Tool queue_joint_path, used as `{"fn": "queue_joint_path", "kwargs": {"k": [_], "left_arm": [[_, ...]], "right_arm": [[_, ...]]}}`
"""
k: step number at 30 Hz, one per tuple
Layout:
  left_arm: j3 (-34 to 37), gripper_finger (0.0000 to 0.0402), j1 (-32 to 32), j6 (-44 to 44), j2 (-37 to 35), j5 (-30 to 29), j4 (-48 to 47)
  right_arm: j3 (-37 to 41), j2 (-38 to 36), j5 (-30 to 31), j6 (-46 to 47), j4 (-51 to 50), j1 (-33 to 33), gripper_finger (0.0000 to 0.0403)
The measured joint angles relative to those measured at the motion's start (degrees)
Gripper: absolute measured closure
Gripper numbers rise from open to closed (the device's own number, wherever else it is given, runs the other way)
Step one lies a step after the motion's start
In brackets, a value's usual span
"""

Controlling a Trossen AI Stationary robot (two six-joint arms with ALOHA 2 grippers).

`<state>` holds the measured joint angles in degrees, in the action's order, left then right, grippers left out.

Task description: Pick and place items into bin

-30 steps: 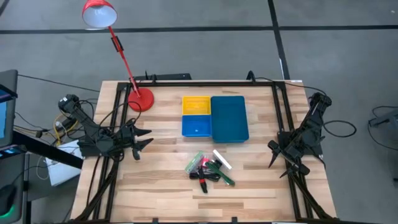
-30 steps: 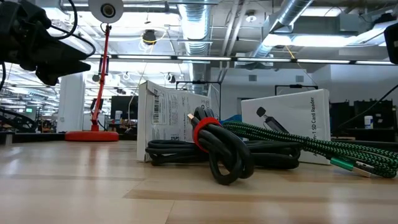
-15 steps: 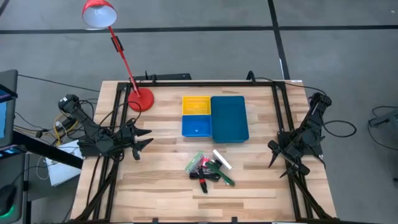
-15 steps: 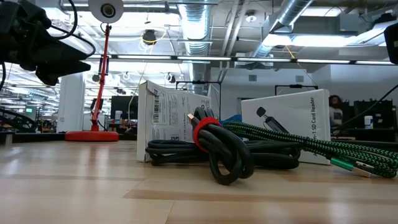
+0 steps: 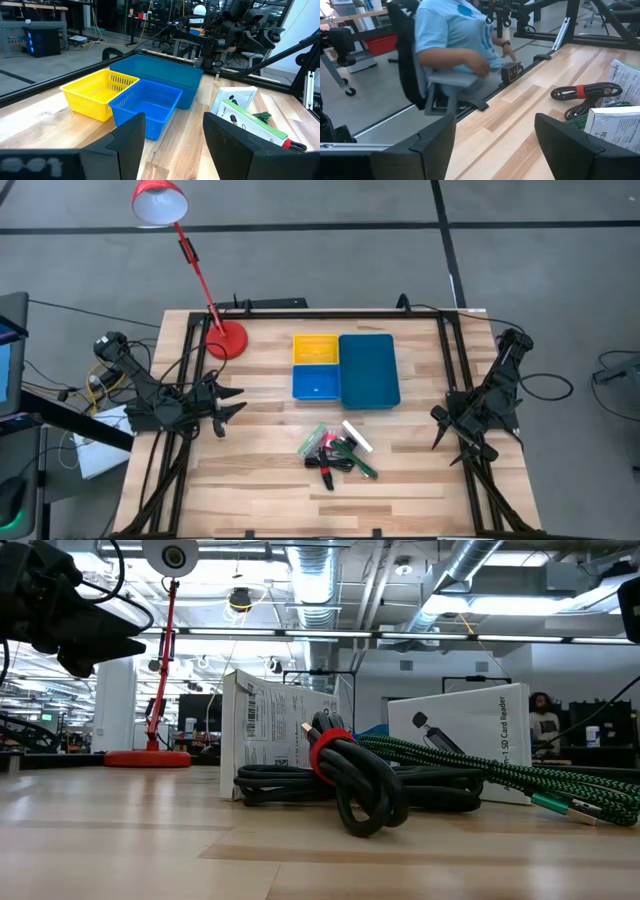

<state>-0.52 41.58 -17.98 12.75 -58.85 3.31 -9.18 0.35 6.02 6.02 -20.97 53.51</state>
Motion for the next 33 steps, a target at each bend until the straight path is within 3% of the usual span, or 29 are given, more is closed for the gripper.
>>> {"fn": "queue_joint_path", "kwargs": {"k": [21,25,28,33], "left_arm": [[0.0,0.0212,0.0,0.0,0.0,0.0,0.0],[0.0,0.0212,0.0,0.0,0.0,0.0,0.0],[0.0,0.0212,0.0,0.0,0.0,0.0,0.0],[0.0,0.0212,0.0,0.0,0.0,0.0,0.0]], "right_arm": [[0.0,0.0,0.0,0.0,0.0,0.0,0.0137],[0.4,-0.1,-8.4,-13.2,-6.7,0.3,0.0137],[0.4,0.1,-12.8,-12.7,-4.9,1.0,0.0137],[0.4,0.0,-13.6,-5.7,-4.0,2.1,0.0137]]}}
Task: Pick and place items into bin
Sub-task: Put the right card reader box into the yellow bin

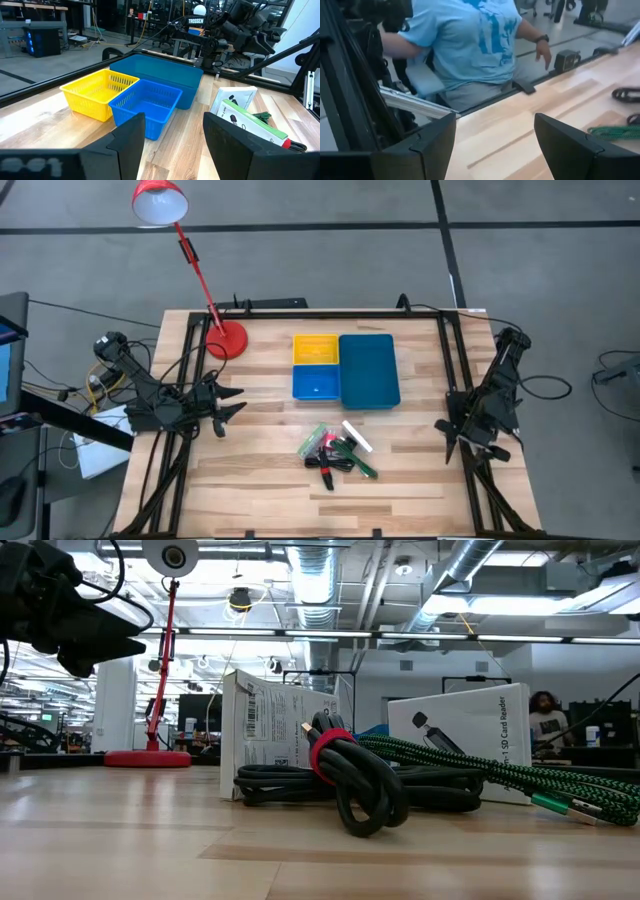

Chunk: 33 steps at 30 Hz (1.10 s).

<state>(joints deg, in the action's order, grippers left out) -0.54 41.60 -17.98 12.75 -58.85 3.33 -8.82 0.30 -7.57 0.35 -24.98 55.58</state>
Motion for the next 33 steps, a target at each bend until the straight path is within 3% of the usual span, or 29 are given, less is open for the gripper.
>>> {"fn": "queue_joint_path", "kwargs": {"k": [13,22,28,33], "left_arm": [[0.0,0.0212,0.0,0.0,0.0,0.0,0.0],[0.0,0.0212,0.0,0.0,0.0,0.0,0.0],[0.0,0.0212,0.0,0.0,0.0,0.0,0.0],[0.0,0.0212,0.0,0.0,0.0,0.0,0.0]], "right_arm": [[0.0,0.0,0.1,4.6,-0.3,-0.1,0.0137],[0.0,0.0,0.2,-4.9,-0.3,-0.1,0.0137],[0.0,0.0,0.2,-0.6,-0.3,-0.1,0.0137],[0.0,0.0,6.3,-0.7,2.2,-0.2,0.0137]]}}
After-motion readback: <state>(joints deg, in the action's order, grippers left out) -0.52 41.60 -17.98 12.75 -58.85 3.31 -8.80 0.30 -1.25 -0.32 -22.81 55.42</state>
